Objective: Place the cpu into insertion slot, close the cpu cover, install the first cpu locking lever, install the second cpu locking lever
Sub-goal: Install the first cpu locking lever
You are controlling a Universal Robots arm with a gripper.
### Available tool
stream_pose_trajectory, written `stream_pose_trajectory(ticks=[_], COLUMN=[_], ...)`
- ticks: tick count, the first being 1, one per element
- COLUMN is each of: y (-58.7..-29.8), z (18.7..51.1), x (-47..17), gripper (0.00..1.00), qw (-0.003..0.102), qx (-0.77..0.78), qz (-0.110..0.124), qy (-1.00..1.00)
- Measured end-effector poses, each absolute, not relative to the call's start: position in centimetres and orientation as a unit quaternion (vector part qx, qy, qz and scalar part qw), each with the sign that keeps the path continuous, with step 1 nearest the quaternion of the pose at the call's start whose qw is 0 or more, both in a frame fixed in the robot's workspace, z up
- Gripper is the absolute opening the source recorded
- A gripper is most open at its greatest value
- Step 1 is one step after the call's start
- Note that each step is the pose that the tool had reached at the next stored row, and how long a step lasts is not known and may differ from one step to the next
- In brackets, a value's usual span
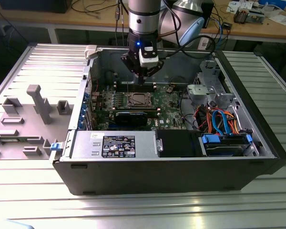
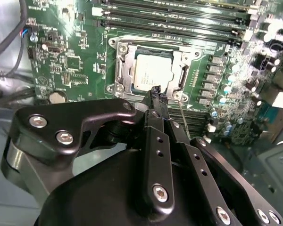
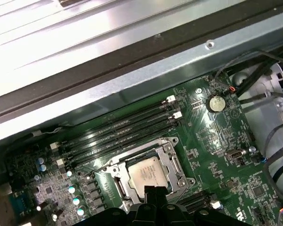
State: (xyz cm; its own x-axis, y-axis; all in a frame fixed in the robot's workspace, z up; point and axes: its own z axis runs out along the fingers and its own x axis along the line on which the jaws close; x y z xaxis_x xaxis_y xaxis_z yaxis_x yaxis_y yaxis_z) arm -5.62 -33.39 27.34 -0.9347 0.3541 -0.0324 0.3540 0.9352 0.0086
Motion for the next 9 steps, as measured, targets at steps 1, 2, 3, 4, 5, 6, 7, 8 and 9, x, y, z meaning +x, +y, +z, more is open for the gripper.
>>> stream_pose_trajectory(ticks=[1,2,3,4,5,6,7,8,9], y=[-33.39,-33.39,-33.39,-33.39,-33.39,-33.39,-33.39,-33.39,-33.39], z=[27.33,27.33,27.33,27.33,27.33,27.33,27.33,27.33,27.33], x=[-5.62,-5.62,-5.62,-5.62,-5.62,-5.62,-5.62,-5.62,-5.62], gripper=[0.11,0.11,0.11,0.11,0.11,0.11,0.11,0.11,0.11], qw=[0.017,0.017,0.017,0.017,0.017,0.017,0.017,0.017,0.017], qx=[0.171,0.163,0.15,0.139,0.128,0.122,0.112,0.101,0.096], qz=[0.001,0.002,0.002,0.002,0.002,0.002,0.002,0.003,0.003], qy=[0.985,0.986,0.988,0.99,0.992,0.992,0.994,0.995,0.995])
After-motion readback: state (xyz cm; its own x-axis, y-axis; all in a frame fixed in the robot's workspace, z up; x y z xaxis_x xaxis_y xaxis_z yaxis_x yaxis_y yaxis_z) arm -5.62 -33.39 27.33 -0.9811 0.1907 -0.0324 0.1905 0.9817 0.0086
